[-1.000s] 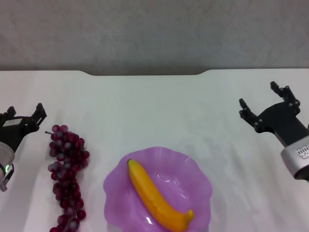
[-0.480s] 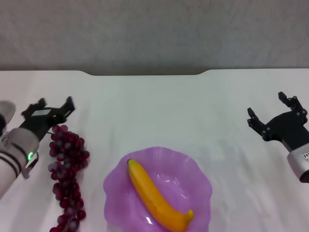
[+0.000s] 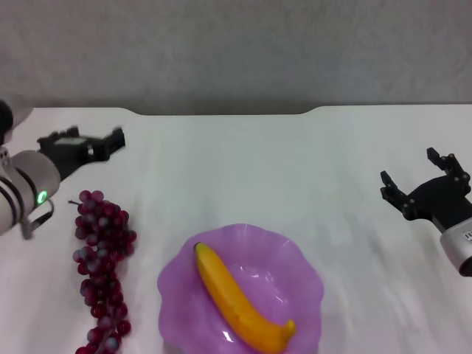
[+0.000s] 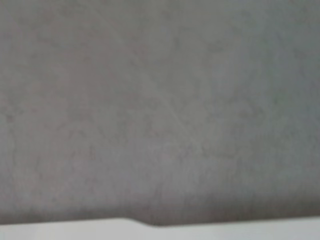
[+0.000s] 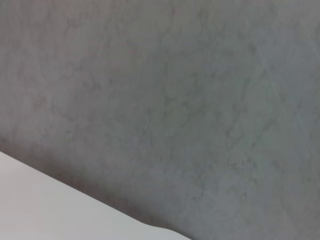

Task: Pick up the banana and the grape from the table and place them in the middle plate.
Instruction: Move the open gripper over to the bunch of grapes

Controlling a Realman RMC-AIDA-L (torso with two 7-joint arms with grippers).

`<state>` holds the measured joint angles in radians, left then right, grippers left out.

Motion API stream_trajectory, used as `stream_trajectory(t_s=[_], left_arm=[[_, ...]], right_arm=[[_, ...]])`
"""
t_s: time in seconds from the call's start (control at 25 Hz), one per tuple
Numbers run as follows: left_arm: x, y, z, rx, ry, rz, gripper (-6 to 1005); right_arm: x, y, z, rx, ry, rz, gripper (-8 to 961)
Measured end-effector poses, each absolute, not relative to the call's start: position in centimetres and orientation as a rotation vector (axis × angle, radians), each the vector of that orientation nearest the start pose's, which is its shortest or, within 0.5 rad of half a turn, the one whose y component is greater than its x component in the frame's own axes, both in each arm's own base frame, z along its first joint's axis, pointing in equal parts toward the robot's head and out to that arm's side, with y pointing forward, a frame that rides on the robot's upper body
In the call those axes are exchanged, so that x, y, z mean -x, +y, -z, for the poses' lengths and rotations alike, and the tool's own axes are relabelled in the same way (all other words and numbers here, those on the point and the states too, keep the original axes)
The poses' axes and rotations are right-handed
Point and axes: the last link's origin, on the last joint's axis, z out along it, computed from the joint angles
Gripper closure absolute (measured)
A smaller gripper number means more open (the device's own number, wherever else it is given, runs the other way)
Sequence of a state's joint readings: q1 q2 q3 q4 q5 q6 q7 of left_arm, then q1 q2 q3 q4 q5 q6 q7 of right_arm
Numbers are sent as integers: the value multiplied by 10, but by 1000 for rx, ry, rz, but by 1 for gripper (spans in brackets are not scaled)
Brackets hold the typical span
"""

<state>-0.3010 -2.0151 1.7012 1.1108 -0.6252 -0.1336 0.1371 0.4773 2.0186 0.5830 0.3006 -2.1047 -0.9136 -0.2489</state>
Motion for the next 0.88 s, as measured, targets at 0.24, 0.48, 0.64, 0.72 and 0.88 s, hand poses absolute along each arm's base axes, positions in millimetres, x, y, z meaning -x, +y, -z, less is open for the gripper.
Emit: stream_trajectory(t_s=[0.24, 0.48, 0.64, 0.72, 0.88], left_arm=[[242, 385, -26, 1931, -1010, 181, 175], [236, 374, -42, 1971, -975, -31, 177], [231, 372, -47, 1961, -953, -97, 178], [231, 371, -45, 1968, -954, -114, 179], [237, 370, -32, 1995, -969, -162, 177]], right_arm=[[-321, 347, 45, 1852, 310, -324, 71], [-322, 348, 44, 1854, 312, -317, 71], [-321, 350, 45, 1861, 312, -309, 71], [-319, 350, 46, 1862, 302, -314, 72], [-321, 350, 42, 1848, 291, -313, 72]])
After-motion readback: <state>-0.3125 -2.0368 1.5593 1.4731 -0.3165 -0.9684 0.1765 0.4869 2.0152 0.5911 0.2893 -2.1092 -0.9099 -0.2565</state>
